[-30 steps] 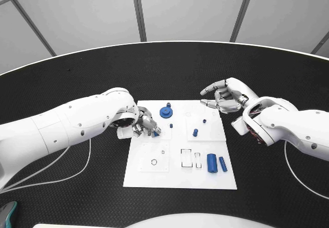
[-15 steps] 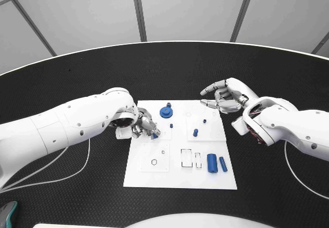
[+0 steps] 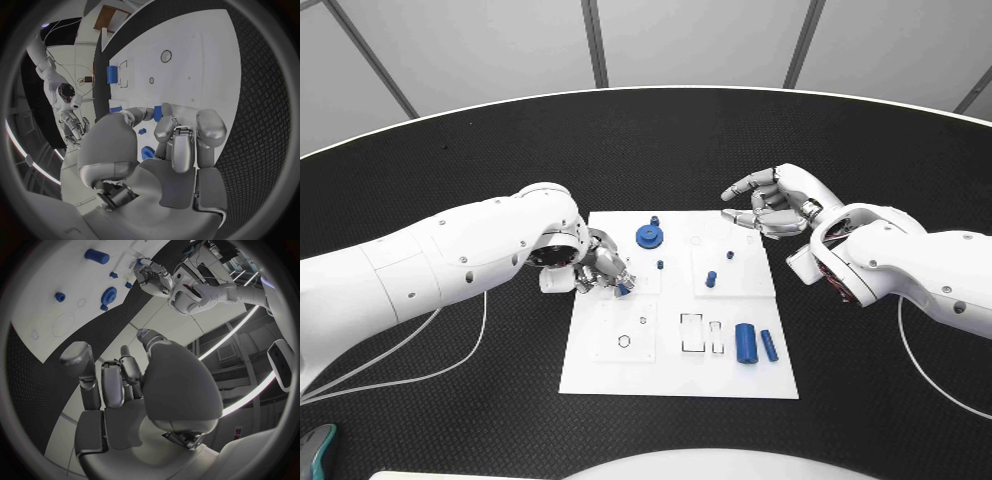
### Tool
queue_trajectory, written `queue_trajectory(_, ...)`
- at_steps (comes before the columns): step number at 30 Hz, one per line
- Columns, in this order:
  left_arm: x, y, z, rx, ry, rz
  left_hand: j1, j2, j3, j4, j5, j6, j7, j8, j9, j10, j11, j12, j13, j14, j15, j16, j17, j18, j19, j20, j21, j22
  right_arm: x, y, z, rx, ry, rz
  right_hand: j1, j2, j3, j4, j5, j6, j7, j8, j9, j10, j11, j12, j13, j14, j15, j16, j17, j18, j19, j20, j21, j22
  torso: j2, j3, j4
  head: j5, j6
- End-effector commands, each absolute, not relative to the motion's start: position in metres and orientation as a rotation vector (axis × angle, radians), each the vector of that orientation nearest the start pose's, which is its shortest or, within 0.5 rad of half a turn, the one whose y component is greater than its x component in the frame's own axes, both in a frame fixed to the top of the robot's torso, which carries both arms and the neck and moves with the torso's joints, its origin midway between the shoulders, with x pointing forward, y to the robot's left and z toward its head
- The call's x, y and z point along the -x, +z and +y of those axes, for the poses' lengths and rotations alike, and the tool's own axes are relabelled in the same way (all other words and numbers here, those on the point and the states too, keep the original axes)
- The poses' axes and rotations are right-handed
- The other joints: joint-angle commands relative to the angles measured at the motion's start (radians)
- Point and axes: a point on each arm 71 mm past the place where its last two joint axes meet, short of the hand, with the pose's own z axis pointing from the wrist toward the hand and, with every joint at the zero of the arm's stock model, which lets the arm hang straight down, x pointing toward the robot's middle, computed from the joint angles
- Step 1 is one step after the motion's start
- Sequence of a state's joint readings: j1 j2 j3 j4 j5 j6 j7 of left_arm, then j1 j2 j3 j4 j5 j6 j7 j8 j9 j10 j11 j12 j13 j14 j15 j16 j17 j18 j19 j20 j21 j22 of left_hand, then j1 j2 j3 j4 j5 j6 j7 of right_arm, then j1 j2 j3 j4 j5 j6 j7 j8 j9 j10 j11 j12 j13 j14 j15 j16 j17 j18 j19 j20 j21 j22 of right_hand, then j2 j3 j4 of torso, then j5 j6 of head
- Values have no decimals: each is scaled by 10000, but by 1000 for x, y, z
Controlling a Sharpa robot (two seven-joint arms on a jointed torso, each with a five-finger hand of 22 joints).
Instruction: Assemble the parts on the task board
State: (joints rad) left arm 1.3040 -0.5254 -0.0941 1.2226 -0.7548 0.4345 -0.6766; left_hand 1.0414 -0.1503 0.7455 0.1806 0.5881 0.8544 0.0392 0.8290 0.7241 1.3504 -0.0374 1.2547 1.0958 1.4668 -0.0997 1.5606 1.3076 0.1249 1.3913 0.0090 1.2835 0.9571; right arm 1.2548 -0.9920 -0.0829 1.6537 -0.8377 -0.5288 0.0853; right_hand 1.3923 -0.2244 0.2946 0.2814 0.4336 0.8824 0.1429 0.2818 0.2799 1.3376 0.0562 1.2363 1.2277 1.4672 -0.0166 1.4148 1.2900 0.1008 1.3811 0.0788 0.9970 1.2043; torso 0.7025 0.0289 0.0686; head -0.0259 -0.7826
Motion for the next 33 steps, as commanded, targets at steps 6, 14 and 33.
queue_trajectory(6,-516,-224,137,1799,-3849,26939,15,-15,1235,-1220,15,29,-52,69,19,-16,-32,4,-23,939,2,-25,2232,-132,-77,-4,-22,-10,-467,-155,-243,-4163,9631,15264,26,-92,36,4,34,38,17,63,-10,47,-14,38,10,398,-58,-53,10,125,54,-1,-42,10,14,-3,12,1,-15)
queue_trajectory(14,-519,-224,136,1855,-3647,26739,-132,-46,1137,-1167,-60,39,-45,93,38,-5,-20,-6,-48,938,13,-28,2224,-131,-89,4,-32,-24,-467,-155,-243,-4157,9644,15256,26,-92,36,4,34,38,17,63,-10,47,-14,38,10,398,-58,-53,10,125,54,-1,-42,10,14,-3,4,9,-38)
queue_trajectory(33,-526,-225,135,1944,-3372,26519,-562,-152,330,-920,-152,-9,-90,116,81,-7,-41,-37,-111,932,2,-36,2200,-123,-105,1,-62,-50,-466,-154,-242,-4156,9657,15246,14,-109,67,2,44,36,18,66,-18,32,-13,17,-15,394,-58,-67,-6,131,48,-2,-79,-9,0,4,1,-7,-75)
